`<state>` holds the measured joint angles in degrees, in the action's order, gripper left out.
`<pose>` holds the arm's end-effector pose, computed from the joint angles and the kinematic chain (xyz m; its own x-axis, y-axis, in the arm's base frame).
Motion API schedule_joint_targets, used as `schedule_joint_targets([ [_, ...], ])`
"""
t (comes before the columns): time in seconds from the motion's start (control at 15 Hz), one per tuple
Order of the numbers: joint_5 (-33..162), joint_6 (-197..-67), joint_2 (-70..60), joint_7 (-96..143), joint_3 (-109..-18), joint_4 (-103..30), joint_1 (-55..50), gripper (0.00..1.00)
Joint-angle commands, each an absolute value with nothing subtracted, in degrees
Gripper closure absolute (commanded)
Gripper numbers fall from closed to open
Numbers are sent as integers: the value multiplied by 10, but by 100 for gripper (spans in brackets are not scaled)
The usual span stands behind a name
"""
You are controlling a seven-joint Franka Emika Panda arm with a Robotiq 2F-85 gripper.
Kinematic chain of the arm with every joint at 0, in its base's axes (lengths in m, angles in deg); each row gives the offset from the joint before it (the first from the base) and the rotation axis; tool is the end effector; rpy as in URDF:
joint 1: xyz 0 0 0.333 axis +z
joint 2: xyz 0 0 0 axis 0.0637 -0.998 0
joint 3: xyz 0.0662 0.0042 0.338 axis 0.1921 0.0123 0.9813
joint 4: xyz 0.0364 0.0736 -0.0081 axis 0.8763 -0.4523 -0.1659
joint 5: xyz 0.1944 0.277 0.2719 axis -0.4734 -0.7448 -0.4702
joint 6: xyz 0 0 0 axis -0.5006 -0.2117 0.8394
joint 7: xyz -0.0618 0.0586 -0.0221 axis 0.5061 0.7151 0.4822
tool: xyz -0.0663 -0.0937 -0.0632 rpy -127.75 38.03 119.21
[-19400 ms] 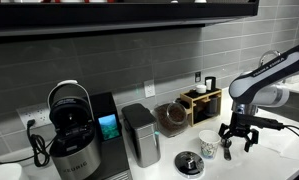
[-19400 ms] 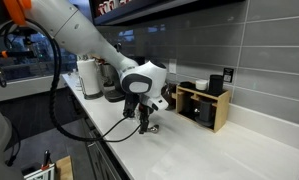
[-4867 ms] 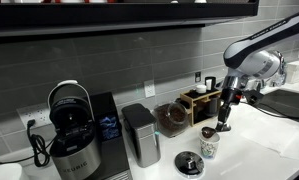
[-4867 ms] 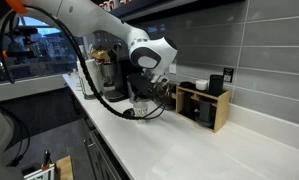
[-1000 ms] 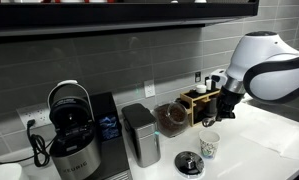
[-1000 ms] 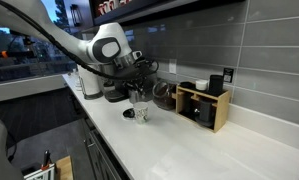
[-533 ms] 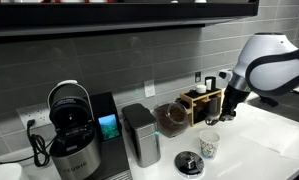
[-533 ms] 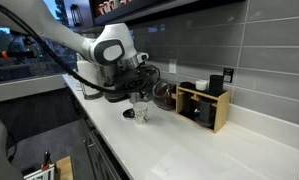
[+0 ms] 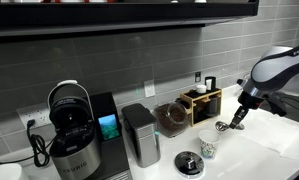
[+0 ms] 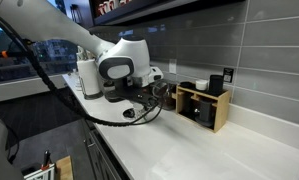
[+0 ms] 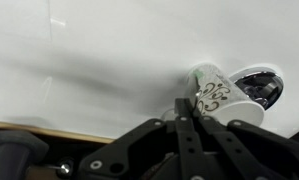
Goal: Pick up the spoon and use to it to move a spoon of coffee from the coffee jar and put it in the styrofoam cup
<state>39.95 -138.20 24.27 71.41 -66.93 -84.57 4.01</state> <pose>0.5081 0.0077 0.3882 0.8312 0.4324 0.3494 0.4929 -0.8639 -0.1034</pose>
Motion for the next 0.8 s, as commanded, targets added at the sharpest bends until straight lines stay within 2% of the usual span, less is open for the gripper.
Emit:
schedule_joint_targets([
  [0.0,298,-1395,205,713,-683,-849,36,99],
  [0.73,1,-1378,82,707,-651,-840,-27,99],
])
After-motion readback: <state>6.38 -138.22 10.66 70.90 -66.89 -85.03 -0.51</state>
